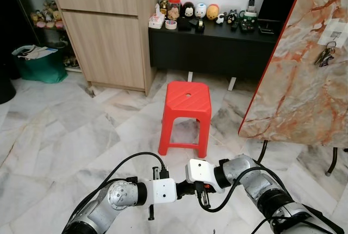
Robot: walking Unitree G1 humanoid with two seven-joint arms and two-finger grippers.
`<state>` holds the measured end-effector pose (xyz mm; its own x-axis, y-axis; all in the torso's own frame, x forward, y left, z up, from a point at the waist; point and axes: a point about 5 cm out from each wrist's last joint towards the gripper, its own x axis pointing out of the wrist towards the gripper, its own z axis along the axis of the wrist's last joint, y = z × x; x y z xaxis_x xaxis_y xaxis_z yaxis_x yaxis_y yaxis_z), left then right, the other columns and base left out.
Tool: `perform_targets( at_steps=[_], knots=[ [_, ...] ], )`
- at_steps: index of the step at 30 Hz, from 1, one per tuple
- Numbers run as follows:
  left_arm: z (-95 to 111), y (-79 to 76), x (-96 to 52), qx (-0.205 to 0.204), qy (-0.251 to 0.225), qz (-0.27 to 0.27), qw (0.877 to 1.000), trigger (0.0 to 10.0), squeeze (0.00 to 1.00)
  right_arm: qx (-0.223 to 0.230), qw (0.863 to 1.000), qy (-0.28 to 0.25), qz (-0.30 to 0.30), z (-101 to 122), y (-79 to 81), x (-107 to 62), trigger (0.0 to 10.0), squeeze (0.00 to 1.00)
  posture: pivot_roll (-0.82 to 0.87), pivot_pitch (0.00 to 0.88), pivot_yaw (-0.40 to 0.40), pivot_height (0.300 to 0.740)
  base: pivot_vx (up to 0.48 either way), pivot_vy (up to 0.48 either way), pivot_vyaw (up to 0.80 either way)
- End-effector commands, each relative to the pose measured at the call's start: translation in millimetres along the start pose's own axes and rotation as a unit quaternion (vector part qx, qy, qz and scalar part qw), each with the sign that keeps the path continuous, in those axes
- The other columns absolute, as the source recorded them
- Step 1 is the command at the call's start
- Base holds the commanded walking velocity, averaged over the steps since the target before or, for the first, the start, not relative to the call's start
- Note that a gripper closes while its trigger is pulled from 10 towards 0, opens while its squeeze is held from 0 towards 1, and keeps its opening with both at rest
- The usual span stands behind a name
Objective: Hang keys on a hook
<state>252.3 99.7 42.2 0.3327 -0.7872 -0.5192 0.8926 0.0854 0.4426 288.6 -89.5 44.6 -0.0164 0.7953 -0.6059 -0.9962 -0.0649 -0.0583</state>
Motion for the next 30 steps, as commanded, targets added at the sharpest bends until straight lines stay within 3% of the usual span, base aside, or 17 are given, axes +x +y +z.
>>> perform_targets(
  at_steps=[1,17,18,29,30],
  knots=[
    [11,8.7,1.8,0.020,-0.019,0.010,1.000,0.0,0.00,-0.007,0.999,0.011,0.031,-3,9.2,7.6,10.0,0.00,0.13,0.000,-0.101,0.740,0.000,0.000,0.00],
    [15,6.3,3.7,0.021,-0.024,-0.005,0.999,0.0,0.00,-0.004,1.000,0.009,0.013,-4,8.1,8.1,10.0,0.00,0.13,0.000,-0.097,0.740,0.000,0.000,0.00],
    [16,6.1,4.3,0.021,-0.024,-0.006,0.999,0.0,0.00,-0.001,1.000,0.006,0.006,-3,6.4,7.3,10.0,1.00,0.13,0.000,-0.096,0.740,0.000,0.000,0.00],
    [15,4.8,5.9,0.017,-0.019,-0.013,1.000,0.0,0.00,0.008,0.999,-0.032,-0.041,9,-6.5,3.3,10.0,1.00,0.13,0.000,-0.093,0.740,0.000,0.000,0.00],
    [15,4.2,5.9,0.016,-0.017,-0.016,1.000,0.0,0.00,0.010,0.997,-0.055,-0.059,16,-12.4,-0.1,10.0,1.00,0.13,0.000,-0.092,0.740,0.000,0.000,0.00]
  ],
)
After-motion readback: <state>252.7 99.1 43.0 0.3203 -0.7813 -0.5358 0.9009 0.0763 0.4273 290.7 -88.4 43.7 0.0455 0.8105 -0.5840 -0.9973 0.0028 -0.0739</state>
